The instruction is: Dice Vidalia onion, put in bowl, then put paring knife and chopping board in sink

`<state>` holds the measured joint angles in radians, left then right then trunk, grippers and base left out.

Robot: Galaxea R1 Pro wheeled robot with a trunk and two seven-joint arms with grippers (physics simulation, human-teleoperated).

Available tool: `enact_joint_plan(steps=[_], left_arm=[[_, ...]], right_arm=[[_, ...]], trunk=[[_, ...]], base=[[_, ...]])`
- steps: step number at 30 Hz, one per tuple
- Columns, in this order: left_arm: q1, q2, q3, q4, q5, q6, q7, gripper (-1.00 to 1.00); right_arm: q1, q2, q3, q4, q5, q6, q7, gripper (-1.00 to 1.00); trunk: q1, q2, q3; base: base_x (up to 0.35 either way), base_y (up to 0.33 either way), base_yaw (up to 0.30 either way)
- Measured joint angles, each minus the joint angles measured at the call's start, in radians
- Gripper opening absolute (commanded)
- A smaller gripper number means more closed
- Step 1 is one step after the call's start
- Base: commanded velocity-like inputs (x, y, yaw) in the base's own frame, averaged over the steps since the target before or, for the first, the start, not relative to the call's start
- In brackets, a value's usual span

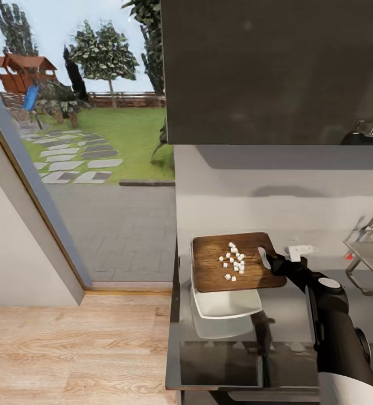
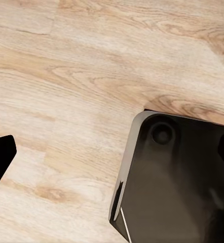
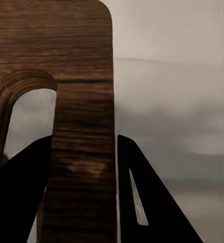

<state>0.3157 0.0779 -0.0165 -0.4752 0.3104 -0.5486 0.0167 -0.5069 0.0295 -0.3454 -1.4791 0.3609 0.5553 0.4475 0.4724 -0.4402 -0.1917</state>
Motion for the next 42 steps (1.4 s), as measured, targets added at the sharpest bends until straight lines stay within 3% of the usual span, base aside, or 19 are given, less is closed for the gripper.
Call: enact_joint_plan(steps=[5, 19, 42], left_arm=[[0.000, 0.000, 0.000, 0.001, 0.000, 0.000, 0.000, 1.00], [0.000, 0.000, 0.000, 0.001, 0.000, 0.000, -0.001, 1.00], [0.000, 0.000, -0.001, 0.000, 0.000, -0.001, -0.001, 1.00]], right_arm=[[0.000, 0.003, -0.032, 0.004, -0.007, -0.046, 0.002, -1.00], [0.000, 0.005, -0.034, 0.016, -0.008, -0.059, 0.001, -1.00], [0.000, 0.005, -0.039, 0.088, -0.007, -0.203, 0.000, -1.00]], trunk=[[0.000, 0.000, 0.000], [0.000, 0.000, 0.000], [0.000, 0.000, 0.000]], base=[[0.000, 0.000, 0.000], [0.024, 0.078, 0.000], [0.001, 0.003, 0.000]])
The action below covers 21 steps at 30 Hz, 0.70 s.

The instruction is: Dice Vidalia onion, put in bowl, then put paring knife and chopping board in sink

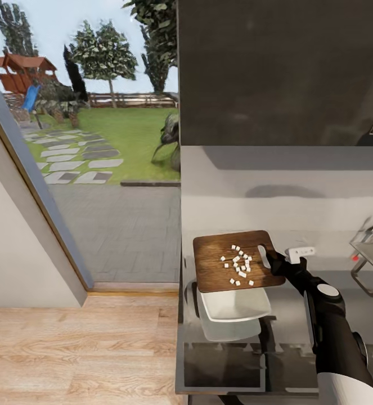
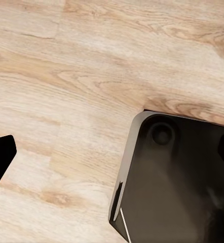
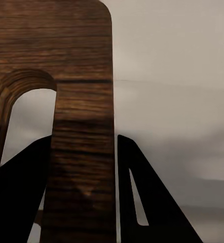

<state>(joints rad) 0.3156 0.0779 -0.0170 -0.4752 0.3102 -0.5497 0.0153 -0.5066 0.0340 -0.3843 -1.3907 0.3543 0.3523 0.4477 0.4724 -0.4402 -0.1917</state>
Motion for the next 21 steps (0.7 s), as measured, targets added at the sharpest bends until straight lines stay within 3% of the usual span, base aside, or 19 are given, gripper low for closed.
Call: enact_joint_plan(steps=[4, 9, 13, 17, 21], left_arm=[[0.000, 0.000, -0.001, 0.000, 0.000, 0.000, 0.000, 1.00], [0.000, 0.000, -0.001, 0.000, 0.000, 0.000, 0.000, 1.00], [0.000, 0.000, -0.001, 0.001, 0.000, 0.000, 0.000, 1.00], [0.000, 0.000, -0.001, 0.001, 0.000, 0.000, 0.000, 1.00], [0.000, -0.001, -0.001, 0.001, 0.000, 0.000, 0.000, 1.00]], right_arm=[[0.000, 0.000, -0.001, 0.012, 0.000, -0.012, 0.000, -1.00], [0.000, 0.000, -0.002, 0.040, 0.001, -0.109, -0.001, -1.00], [0.000, 0.000, -0.002, 0.044, 0.000, -0.120, 0.000, -1.00], [0.000, 0.000, -0.052, 0.044, 0.002, -0.122, 0.001, -1.00], [0.000, 0.002, -0.067, 0.044, -0.002, -0.121, 0.000, -1.00]], trunk=[[0.000, 0.000, 0.000], [0.000, 0.000, 0.000], [0.000, 0.000, 0.000], [0.000, 0.000, 0.000], [0.000, 0.000, 0.000]], base=[[0.000, 0.000, 0.000], [0.000, 0.000, 0.000], [0.000, 0.000, 0.000], [0.000, 0.000, 0.000], [0.000, 0.000, 0.000]])
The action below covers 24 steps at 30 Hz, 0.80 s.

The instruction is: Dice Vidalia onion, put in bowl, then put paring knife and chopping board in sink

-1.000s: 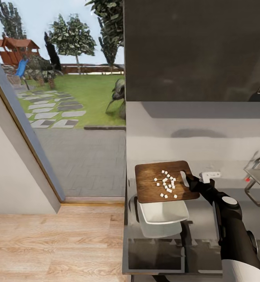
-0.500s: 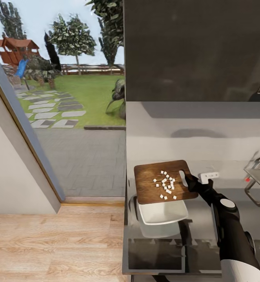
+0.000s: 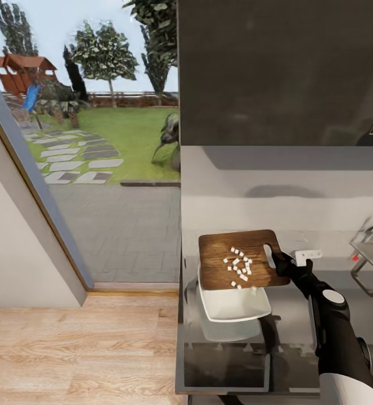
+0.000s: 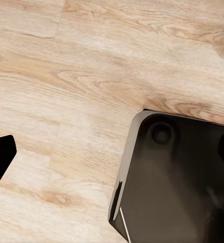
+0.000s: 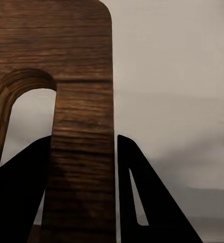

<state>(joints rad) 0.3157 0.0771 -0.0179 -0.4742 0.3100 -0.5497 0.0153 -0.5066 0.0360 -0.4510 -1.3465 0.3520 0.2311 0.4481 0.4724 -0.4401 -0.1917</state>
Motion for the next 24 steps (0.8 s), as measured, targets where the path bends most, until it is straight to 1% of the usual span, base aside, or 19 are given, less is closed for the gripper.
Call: enact_joint_plan(steps=[7, 24], left_arm=[[0.000, -0.001, 0.000, -0.001, 0.000, 0.001, 0.000, 1.00], [0.000, -0.001, 0.000, 0.000, 0.000, 0.001, 0.000, 1.00]], right_arm=[[0.000, 0.000, -0.001, 0.000, 0.000, -0.001, 0.001, -1.00], [0.000, 0.000, -0.001, 0.000, 0.000, -0.001, 0.002, -1.00]], trunk=[[0.000, 0.000, 0.002], [0.000, 0.000, 0.028]], base=[[0.000, 0.000, 0.000], [0.000, 0.000, 0.000]])
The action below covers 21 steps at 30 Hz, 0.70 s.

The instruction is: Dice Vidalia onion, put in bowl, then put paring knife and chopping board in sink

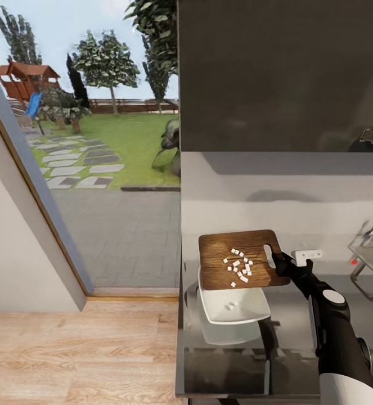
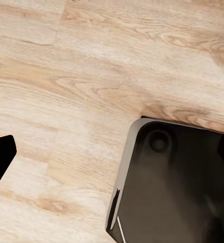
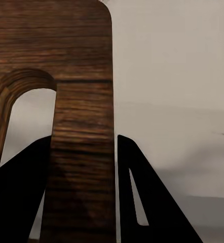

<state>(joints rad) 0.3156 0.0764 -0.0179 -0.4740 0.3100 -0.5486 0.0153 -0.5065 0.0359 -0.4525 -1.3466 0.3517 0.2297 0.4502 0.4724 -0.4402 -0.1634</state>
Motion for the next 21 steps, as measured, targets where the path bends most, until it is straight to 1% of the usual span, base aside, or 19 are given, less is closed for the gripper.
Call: enact_joint_plan(steps=[17, 21], left_arm=[[0.000, 0.000, 0.000, 0.000, 0.000, 0.000, 0.000, 1.00], [0.000, 0.000, 0.000, 0.000, 0.000, 0.000, 0.000, 1.00]], right_arm=[[0.000, 0.001, 0.000, 0.000, 0.000, 0.000, 0.000, -1.00], [0.000, 0.001, 0.000, 0.000, 0.000, 0.000, 0.000, -1.00]], trunk=[[0.000, 0.000, 0.027], [0.000, 0.000, 0.030]], base=[[0.000, 0.000, 0.000], [0.000, 0.000, 0.000]])
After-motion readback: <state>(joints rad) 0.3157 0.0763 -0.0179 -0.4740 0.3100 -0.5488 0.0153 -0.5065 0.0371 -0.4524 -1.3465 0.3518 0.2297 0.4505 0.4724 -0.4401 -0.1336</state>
